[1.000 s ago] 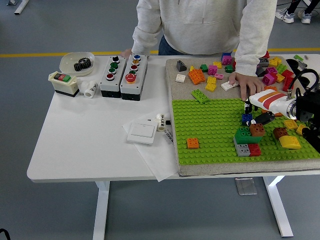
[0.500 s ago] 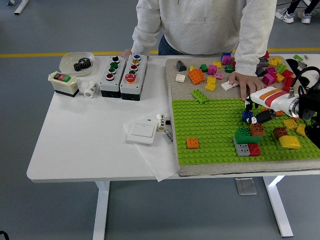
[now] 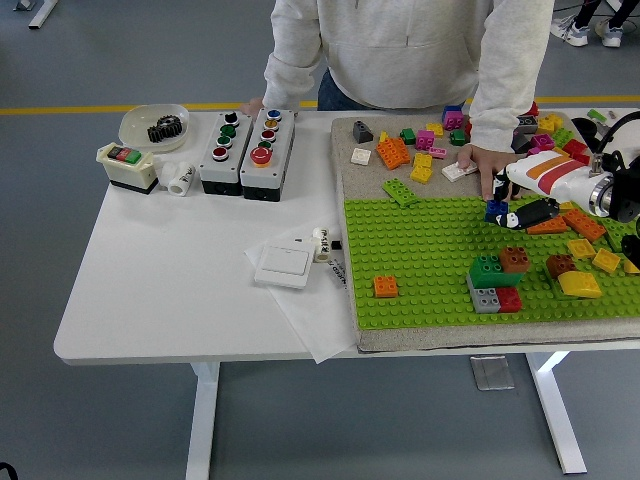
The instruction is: Pick up the brick,pile it on top of brick,press brick,pick up the brick,pile it on top of brick,press brick
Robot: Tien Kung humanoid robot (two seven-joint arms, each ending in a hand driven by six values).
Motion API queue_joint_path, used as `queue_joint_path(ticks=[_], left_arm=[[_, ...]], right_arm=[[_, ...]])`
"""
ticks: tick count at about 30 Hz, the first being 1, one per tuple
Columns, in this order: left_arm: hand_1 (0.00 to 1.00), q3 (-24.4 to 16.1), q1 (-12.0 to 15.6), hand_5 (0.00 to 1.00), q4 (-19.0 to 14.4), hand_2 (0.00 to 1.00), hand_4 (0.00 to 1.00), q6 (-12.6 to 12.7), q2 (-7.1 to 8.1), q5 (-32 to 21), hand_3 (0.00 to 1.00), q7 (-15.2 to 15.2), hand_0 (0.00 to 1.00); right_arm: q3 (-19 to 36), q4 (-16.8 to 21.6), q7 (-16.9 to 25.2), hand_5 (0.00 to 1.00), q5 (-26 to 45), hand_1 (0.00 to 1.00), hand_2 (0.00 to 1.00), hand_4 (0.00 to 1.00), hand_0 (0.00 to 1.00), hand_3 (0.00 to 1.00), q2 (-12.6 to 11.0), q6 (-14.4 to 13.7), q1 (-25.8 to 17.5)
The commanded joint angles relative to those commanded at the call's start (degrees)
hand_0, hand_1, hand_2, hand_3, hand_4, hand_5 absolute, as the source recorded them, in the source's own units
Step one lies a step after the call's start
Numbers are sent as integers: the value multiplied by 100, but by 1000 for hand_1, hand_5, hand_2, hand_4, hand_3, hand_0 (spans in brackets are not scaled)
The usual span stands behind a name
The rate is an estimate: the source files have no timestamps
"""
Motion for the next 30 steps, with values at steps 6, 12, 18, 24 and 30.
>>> queue_joint_path(ticks=[6,12,18,24,30], left_arm=[[738,-13,23,583,9,749,661,-2,-5,20,593,-5,763],[738,-32,46,583,17,749,660,-10,-8,41,593,-4,762],[739,-32,57,584,20,750,660,-6,-16,31,593,-10,761],[738,-35,59,584,19,749,660,-17,-21,37,593,-19,760],[739,-45,101,585,19,749,660,-27,-33,43,593,-23,759]], right_arm=[[432,966,120,529,-419,523,555,663,535,511,-397,-9,-74],[557,1875,262,529,-700,522,555,662,536,511,-783,-51,-186],[596,2382,441,528,-886,524,557,664,538,511,-1048,-149,-314],[608,2659,703,527,-934,525,558,666,537,511,-1273,-289,-446],[670,2730,863,528,-839,525,559,666,536,511,-1387,-347,-600]])
